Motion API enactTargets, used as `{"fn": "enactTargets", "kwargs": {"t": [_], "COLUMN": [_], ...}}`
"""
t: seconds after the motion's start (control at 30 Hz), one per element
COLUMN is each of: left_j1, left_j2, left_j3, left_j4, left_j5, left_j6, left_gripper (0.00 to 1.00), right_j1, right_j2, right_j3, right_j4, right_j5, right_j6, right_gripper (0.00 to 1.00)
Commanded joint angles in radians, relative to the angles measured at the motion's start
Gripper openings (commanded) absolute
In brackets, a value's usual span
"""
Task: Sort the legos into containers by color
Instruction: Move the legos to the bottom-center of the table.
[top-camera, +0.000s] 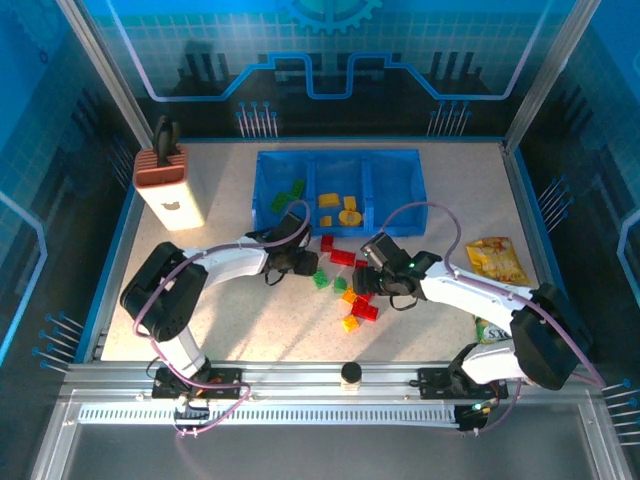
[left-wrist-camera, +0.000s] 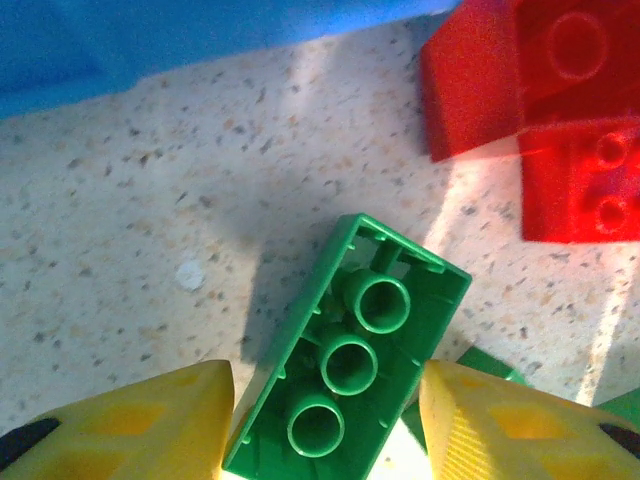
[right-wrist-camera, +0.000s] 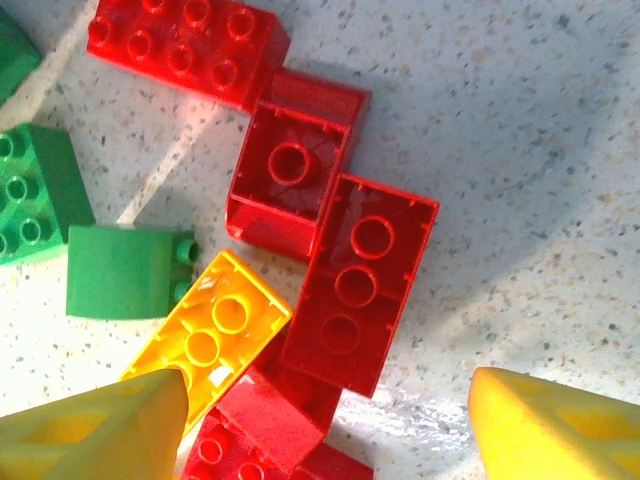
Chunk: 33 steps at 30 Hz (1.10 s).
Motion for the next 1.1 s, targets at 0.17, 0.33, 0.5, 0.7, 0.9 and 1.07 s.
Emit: {"fn": "enactTargets", "kwargs": {"t": [0.17, 0.33, 0.5, 0.7, 0.9, 1.07], "left_j1": [0.043, 0.049, 0.055, 0.058, 0.057, 0.057], "left_j2": [-0.089, -0.097, -0.095, -0.108, -0.127, -0.15], "left_j3": [-0.114, -0.129, -0.123, -0.109, -0.102, -0.105], "left_j4": [-0.043, -0.04, -0.039, -0.049, -0.064, -0.071], "left_j5": [-0.021, -0.017, -0.017, -0.02, -0.025, -0.03], "left_j6": [-0.026, -0.028, -0.026, -0.017, -0.004, 0.0], "left_gripper": [0.5, 0.5, 0.49, 0.44, 0.4, 0.37], "right_j1": [0.077, 0.104, 0.111, 0.148, 0.173, 0.203], "right_j2": [-0.036, -0.006, 0.057, 0.127, 0.152, 0.136], "right_j3": [-0.058, -0.072, -0.052, -0.025, -0.026, -0.026], "right_j4": [-0.044, -0.023, -0.022, -0.019, -0.002, 0.004], "right_j5": [0.004, -0.002, 0.004, -0.003, -0.022, -0.029], "right_j6": [-0.003, -0.019, -0.041, -0.07, -0.073, -0.074], "right_gripper": [0.74, 0.76, 0.77, 0.73, 0.69, 0.66]}}
